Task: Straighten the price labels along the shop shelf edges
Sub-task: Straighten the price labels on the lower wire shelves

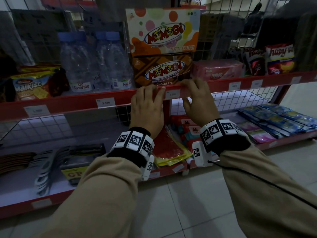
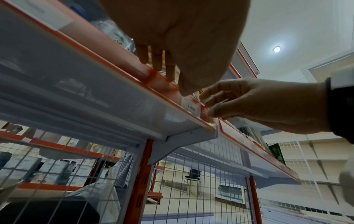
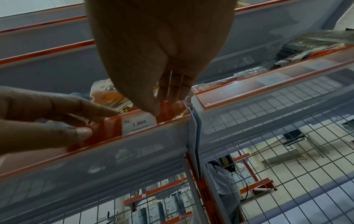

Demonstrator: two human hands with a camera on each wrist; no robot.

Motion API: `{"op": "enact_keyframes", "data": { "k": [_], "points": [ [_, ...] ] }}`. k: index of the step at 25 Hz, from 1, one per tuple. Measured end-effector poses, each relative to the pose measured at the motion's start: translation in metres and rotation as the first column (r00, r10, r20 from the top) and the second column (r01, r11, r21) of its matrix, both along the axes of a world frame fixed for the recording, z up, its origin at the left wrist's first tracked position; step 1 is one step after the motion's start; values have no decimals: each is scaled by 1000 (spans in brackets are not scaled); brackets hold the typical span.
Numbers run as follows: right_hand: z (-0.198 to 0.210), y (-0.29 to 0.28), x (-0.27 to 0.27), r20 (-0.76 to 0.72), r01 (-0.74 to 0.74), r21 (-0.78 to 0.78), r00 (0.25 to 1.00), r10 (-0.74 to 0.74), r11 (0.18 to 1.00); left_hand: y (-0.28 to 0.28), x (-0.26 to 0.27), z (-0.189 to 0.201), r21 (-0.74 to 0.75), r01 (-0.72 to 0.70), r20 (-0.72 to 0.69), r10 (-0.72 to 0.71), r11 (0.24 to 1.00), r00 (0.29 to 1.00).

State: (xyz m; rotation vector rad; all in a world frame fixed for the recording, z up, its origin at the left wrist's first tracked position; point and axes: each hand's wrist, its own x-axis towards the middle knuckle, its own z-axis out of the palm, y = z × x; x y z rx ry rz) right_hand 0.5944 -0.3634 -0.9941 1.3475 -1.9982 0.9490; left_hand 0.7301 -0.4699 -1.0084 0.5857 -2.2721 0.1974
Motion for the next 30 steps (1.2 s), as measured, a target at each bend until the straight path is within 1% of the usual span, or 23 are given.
{"op": "enact_keyframes", "data": {
  "k": [3,4,5,7,9,11,14,16,18,20,23,26,30],
  "points": [
    [-12,4,0,-1,-7,-15,1000,7,1000,3,2,-19,-23,3,0,-3,1000,1000],
    [-19,7,1,21,-12,-29,1000,13,1000,5,3,-29,-20,4,1,-4,1000,1000],
    [-29,9,1,63,-19,-41,998,21,999,6,3,-38,-11,7,0,-7,1000,1000],
    [-63,14,5,186,-40,-11,982,41,999,14,7,-69,45,20,48,-22,999,999],
    [-104,21,11,299,-73,68,953,50,995,23,11,-104,115,38,173,-58,993,983],
    [-147,30,13,398,-93,176,917,16,980,33,16,-139,188,38,313,-97,981,945],
    [-202,44,16,524,-84,263,849,-69,961,39,22,-189,294,21,491,-170,955,854],
    [-227,50,20,563,-92,300,821,-99,949,41,25,-210,351,10,567,-222,936,793],
    [-244,53,23,560,-75,332,818,-133,940,42,26,-223,380,-10,607,-241,925,757],
    [-255,53,26,550,-33,335,818,-167,942,45,27,-229,373,-19,624,-235,928,745],
    [-265,52,29,596,27,279,779,-195,960,50,27,-234,353,-14,618,-222,936,754],
    [-268,53,32,651,51,217,736,-184,975,51,25,-236,347,-10,608,-217,938,764],
    [-272,48,44,657,111,113,737,-158,987,52,26,-238,339,-21,601,-199,941,774]
  ]
}}
